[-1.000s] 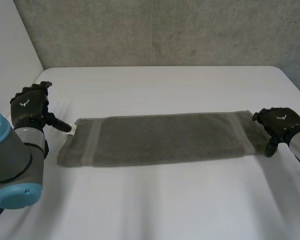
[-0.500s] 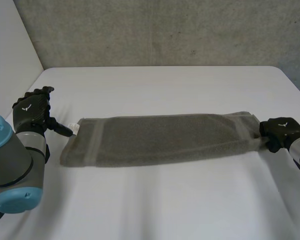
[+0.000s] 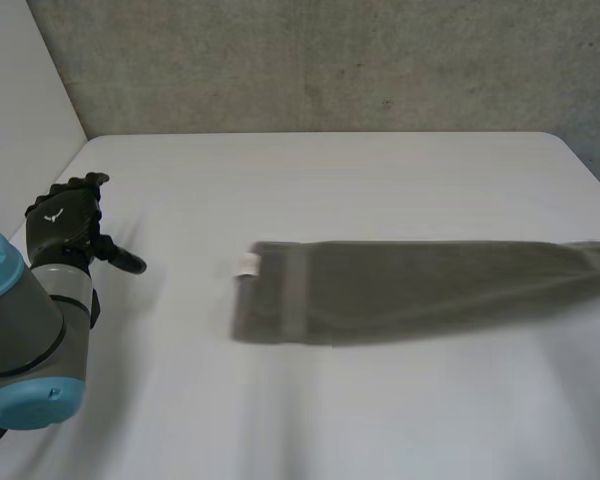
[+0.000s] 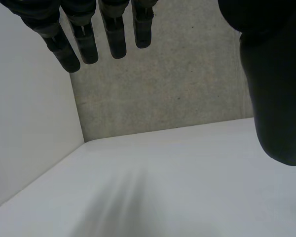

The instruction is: Fold the towel.

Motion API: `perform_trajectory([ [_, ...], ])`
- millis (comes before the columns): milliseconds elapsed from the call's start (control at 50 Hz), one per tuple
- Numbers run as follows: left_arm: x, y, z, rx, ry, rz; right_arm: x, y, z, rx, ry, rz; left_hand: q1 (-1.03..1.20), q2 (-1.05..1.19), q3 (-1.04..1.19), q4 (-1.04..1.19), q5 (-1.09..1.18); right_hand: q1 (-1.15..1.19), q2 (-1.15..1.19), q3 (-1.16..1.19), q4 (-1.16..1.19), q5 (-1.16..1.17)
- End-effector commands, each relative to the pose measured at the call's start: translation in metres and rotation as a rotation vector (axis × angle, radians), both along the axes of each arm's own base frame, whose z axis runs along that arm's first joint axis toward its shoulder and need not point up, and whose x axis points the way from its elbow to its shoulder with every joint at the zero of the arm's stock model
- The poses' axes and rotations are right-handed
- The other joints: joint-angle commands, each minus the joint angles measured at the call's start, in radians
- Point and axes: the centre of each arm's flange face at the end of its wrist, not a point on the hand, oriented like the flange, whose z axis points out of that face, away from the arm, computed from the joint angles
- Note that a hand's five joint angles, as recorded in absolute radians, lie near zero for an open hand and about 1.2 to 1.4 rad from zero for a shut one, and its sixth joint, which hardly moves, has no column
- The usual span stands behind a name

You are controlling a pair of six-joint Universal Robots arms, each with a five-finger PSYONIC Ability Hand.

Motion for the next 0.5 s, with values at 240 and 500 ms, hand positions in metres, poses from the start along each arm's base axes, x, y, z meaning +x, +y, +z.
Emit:
perform_trajectory([
  [240, -0.045, 0.004, 0.056, -0.132, 0.037, -0.157, 0.210, 0.041, 0.079, -0.083, -0.058, 0.487, -0.064, -0.070, -0.054, -0.071, -0.206, 0.082, 0.098, 0.087, 0.059, 0.070],
  [500, -0.078, 0.018, 0.068, -0.156, 0.055, -0.245, 0.367, 0.150, 0.011, -0.025, -0.035, 0.837, -0.064, -0.070, -0.054, -0.071, -0.206, -0.518, -0.503, -0.514, -0.541, -0.530],
])
